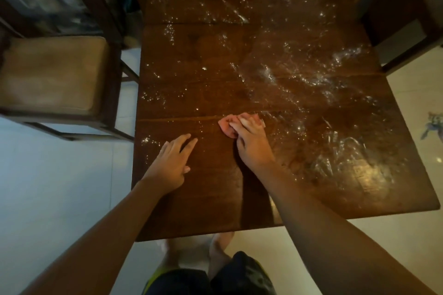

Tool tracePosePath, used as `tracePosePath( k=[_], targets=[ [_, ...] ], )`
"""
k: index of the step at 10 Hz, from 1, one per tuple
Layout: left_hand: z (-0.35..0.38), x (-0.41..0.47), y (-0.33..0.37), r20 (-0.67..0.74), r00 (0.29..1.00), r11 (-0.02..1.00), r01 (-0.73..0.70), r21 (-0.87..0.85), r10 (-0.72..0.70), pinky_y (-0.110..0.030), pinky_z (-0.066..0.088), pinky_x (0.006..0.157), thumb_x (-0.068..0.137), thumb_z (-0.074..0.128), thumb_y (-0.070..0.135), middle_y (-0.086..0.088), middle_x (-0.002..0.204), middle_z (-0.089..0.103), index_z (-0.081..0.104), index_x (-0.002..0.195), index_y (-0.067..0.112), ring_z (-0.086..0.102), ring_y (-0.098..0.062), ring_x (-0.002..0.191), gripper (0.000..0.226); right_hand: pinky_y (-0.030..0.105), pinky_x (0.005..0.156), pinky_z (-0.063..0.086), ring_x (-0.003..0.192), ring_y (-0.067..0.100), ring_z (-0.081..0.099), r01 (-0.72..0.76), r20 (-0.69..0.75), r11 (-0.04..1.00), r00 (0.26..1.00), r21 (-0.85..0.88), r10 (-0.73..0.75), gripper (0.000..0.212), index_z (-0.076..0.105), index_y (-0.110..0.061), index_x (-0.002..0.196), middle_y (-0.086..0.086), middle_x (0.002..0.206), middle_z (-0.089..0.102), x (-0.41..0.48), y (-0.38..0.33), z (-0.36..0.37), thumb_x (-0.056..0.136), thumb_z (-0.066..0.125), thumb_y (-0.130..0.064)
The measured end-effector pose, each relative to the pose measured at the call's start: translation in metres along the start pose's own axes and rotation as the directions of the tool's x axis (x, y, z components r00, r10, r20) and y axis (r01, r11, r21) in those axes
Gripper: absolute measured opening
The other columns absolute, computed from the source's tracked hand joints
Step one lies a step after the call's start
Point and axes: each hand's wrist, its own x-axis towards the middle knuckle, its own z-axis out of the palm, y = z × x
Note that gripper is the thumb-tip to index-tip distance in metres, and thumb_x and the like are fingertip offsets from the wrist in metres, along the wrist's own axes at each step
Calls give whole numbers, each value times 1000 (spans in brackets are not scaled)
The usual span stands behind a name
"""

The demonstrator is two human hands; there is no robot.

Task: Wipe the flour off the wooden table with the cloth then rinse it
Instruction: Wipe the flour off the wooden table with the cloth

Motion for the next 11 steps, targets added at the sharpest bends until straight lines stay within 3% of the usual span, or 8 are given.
tracePosePath(
  k=[1,3,4,5,6,8,10,11],
  targets=[
    [6,-5,4,-66,997,998,-25,59,29,-42,-3,116,96,55,25,-1,164,-8,-3,158,25,-7,-27,151,84,52,124,-6,153,36,14,-41,60,998,997,-47,44,52,48,-28,149,2,161,35,3,-34,11,98,51,-19],
    [18,-13,16,-122,992,988,-23,152,41,-47,11,116,103,41,38,-19,163,14,17,157,12,16,-36,150,64,46,127,10,149,22,32,304,135,952,943,34,-306,42,60,-26,138,-1,153,48,3,-2,7,98,51,-19],
    [24,-21,15,-164,984,984,-39,174,68,-52,34,114,100,46,37,-21,156,31,32,152,9,34,-37,144,61,59,123,15,152,27,25,45,50,999,998,-4,-45,48,53,-28,144,0,157,42,21,-26,18,97,51,-18],
    [29,-28,22,-158,987,990,-18,142,41,-43,25,116,100,51,37,-18,159,27,30,153,13,28,-32,147,62,61,124,12,154,34,16,82,137,996,987,-21,-78,48,47,-31,148,-1,161,35,23,-59,32,101,48,-23],
    [35,-37,25,-147,988,989,-29,143,51,-35,18,114,101,49,37,-15,160,26,29,153,16,26,-28,148,60,53,126,12,153,28,22,421,300,907,863,20,-407,44,52,-34,144,-5,160,38,26,-46,28,102,49,-21],
    [41,-42,21,-126,991,997,-33,65,41,-39,11,119,103,49,27,-15,163,19,26,155,13,18,-32,151,59,51,127,9,152,28,26,70,52,998,996,-7,-69,47,57,-24,141,3,157,42,70,-48,26,97,54,-8],
    [42,-37,18,-72,997,1000,-19,-16,18,-41,4,123,105,40,28,-12,166,7,16,158,15,4,-30,153,60,50,126,14,151,27,27,358,250,933,900,44,-357,50,53,-28,145,0,159,41,82,-62,34,100,50,-7],
    [39,-37,13,-26,998,985,-43,170,49,-42,7,123,103,23,40,-10,166,-2,0,157,20,-1,-27,153,63,48,127,9,152,24,27,189,179,982,966,6,-187,49,55,-27,144,1,159,41,98,-61,34,100,48,-4]
  ],
)
